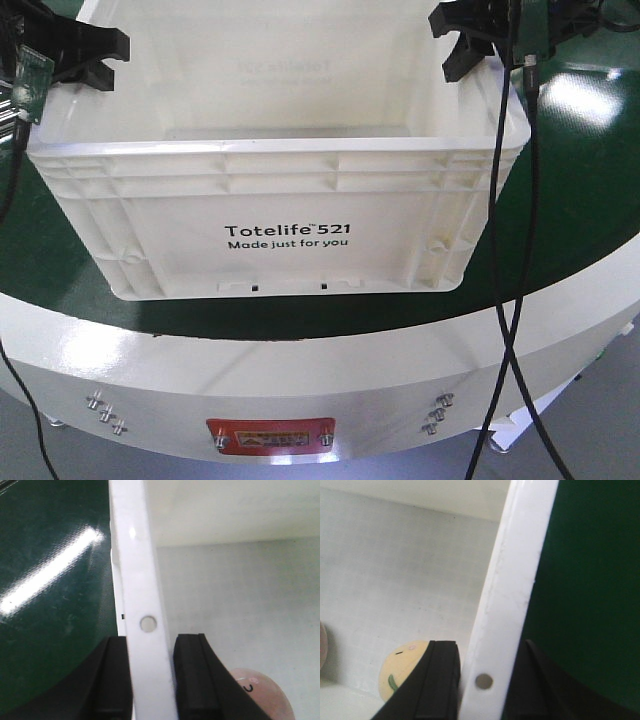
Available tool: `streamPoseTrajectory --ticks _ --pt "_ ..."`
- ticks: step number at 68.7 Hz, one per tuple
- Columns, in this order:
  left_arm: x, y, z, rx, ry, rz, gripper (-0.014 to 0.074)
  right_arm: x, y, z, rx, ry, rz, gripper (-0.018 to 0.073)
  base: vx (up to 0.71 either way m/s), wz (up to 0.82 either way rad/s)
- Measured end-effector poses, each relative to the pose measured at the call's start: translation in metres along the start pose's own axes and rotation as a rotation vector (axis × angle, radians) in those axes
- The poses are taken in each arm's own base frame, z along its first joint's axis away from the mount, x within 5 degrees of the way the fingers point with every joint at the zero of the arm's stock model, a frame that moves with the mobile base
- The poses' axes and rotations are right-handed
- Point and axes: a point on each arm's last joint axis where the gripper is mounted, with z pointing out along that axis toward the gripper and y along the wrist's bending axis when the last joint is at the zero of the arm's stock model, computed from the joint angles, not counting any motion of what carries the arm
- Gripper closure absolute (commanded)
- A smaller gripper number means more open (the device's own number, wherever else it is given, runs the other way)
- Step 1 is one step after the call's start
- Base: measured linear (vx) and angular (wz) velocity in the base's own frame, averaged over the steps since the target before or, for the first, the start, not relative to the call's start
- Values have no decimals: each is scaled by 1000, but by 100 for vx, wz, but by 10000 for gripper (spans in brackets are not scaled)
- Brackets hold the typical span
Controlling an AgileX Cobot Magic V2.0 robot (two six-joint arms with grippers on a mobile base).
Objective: Place moving items into box and shelve
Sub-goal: 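Lift the crate with both grippers off the table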
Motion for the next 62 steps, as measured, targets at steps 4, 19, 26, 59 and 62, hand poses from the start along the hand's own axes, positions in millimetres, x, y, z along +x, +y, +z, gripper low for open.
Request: streamPoseTrajectory --ticks 4,19,26,59,62 --pt "1 0 -3 3 7 -2 617 0 1 -3 0 -6 -1 570 0 0" --pt "2 -3 -15 29 -2 12 617 2 3 -16 3 -32 -8 570 0 0" --pt "2 -4 -19 37 -12 15 617 3 5 -25 5 -51 -13 570 0 0" --pt "7 -5 -42 45 -21 22 617 5 10 -40 -15 -86 -3 570 0 0" --pt "7 -5 -46 44 -29 24 617 5 11 -40 -20 -87 -2 570 0 0"
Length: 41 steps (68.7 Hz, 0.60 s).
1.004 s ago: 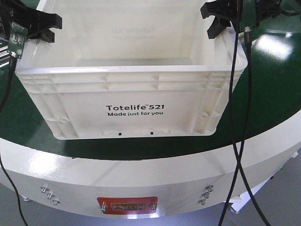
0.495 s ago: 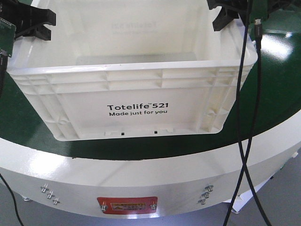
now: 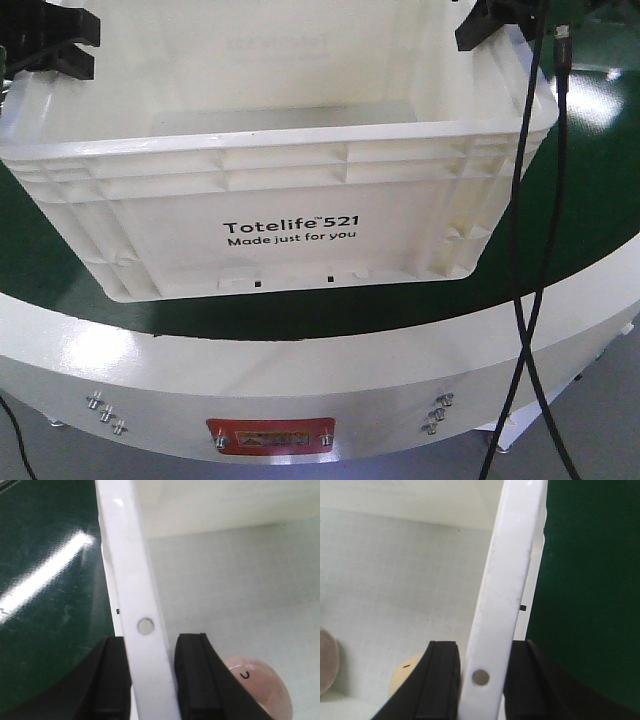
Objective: Place moving items into box and shelve
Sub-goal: 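Lift the crate with both grippers off the table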
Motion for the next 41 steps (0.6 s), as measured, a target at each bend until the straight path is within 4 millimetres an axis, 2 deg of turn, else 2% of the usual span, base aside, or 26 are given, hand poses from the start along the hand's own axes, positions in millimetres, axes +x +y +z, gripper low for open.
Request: streamPoseTrajectory --ticks 12,41 --pt "0 0 -9 -4 -21 4 617 0 2 -2 -12 -6 2 570 0 0" --pt "1 0 -9 -4 -16 3 617 0 2 -5 -13 -11 2 570 0 0"
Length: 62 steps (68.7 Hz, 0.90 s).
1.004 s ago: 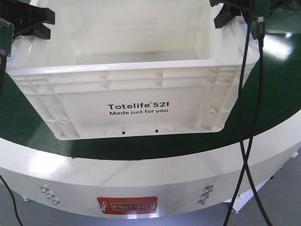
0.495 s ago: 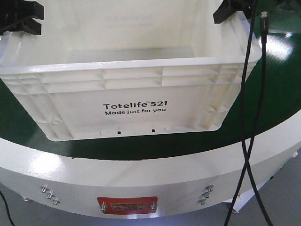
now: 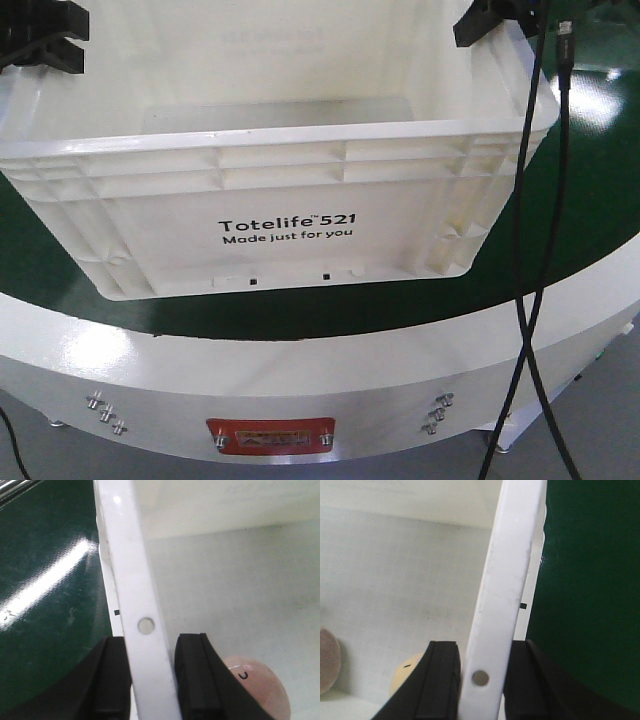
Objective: Place moving items into box and shelve
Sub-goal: 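Lift the crate with both grippers off the table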
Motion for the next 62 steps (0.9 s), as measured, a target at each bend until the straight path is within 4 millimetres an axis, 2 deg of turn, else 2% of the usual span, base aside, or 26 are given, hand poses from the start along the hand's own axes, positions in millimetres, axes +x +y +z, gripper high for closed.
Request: streamPoseTrajectory --ticks 62 --pt "0 0 0 -1 0 1 615 0 1 0 -6 -1 1 570 0 0"
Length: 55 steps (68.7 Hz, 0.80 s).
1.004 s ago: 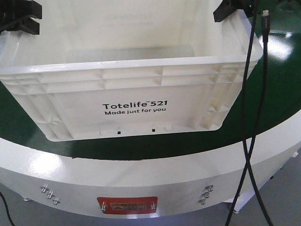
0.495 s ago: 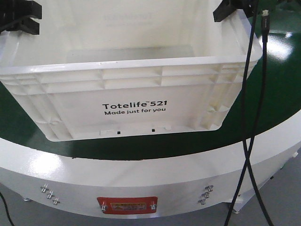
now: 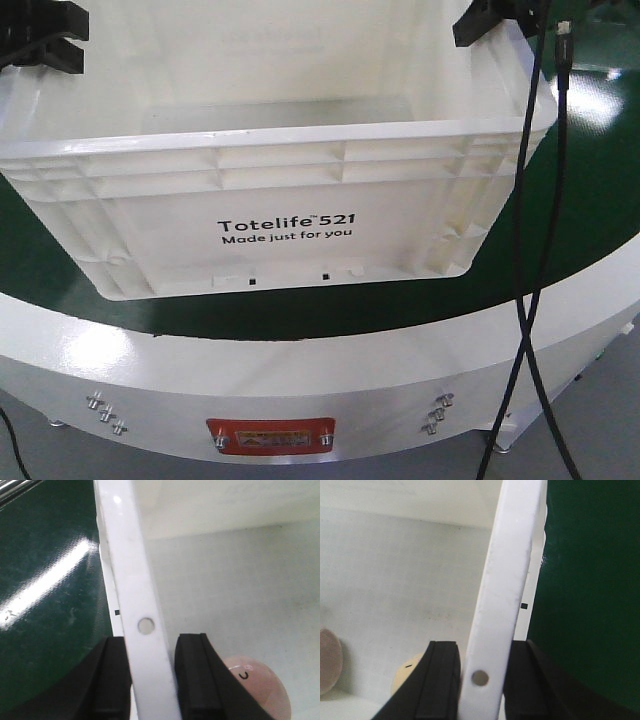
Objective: Place moving items into box and shelve
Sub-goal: 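Lift the crate with both grippers off the table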
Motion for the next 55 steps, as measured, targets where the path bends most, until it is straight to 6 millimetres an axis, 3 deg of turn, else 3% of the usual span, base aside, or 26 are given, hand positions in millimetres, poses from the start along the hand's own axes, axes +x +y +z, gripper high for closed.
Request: streamPoseTrajectory --ticks 55 --pt "0 1 0 -2 -1 -2 613 0 0 0 -2 0 1 570 -1 0"
